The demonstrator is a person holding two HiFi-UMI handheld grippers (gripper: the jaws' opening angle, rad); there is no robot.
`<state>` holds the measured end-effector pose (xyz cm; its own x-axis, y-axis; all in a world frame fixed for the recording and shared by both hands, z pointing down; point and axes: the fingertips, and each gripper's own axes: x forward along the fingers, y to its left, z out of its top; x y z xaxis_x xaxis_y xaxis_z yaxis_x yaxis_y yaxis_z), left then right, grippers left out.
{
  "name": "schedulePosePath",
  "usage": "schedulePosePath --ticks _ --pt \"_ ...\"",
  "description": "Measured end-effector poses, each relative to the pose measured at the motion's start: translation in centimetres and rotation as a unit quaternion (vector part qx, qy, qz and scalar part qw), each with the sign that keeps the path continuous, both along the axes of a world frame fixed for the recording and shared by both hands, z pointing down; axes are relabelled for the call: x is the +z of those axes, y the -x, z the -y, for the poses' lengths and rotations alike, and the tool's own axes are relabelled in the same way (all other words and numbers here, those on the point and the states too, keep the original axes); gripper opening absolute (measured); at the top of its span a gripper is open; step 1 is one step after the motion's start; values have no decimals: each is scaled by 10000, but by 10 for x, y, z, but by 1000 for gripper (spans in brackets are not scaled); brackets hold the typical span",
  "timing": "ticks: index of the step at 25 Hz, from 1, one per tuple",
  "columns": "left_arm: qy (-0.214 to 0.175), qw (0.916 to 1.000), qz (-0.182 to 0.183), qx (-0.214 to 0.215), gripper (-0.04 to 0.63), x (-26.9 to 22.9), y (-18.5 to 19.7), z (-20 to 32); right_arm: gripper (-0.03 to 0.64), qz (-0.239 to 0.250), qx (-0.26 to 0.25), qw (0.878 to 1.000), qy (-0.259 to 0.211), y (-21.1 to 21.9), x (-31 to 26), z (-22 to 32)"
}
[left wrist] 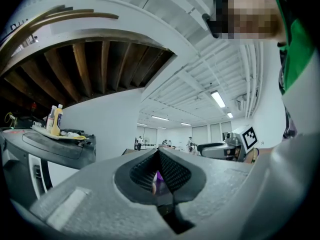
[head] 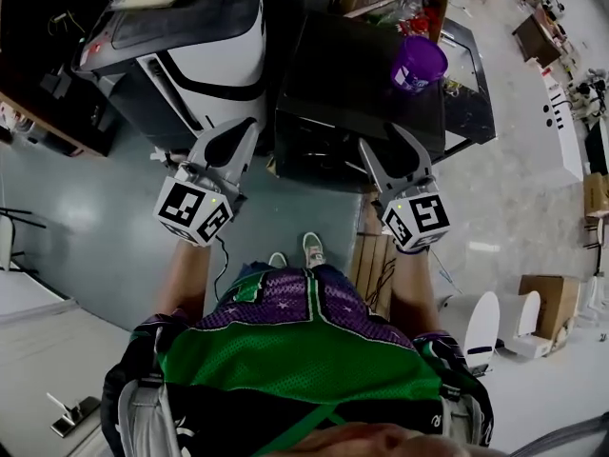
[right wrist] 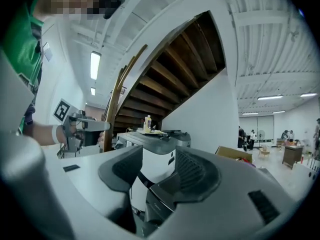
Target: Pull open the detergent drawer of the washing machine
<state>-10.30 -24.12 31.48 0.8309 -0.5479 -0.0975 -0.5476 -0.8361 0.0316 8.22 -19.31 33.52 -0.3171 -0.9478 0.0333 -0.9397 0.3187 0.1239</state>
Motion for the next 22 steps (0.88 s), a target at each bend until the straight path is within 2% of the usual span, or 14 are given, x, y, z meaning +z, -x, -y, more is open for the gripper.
schedulePosePath --ticks 9,15,22 --pt "278 9992 130 -245 17 30 -19 7 189 -593 -360 9931 948 -17 103 46" --pt "407 9982 267 -352 17 45 -34 11 189 -748 -476 9838 1555 -30 181 72" --pt "532 9960 435 -566 17 57 -38 22 189 -967 -509 9742 1973 -38 254 102"
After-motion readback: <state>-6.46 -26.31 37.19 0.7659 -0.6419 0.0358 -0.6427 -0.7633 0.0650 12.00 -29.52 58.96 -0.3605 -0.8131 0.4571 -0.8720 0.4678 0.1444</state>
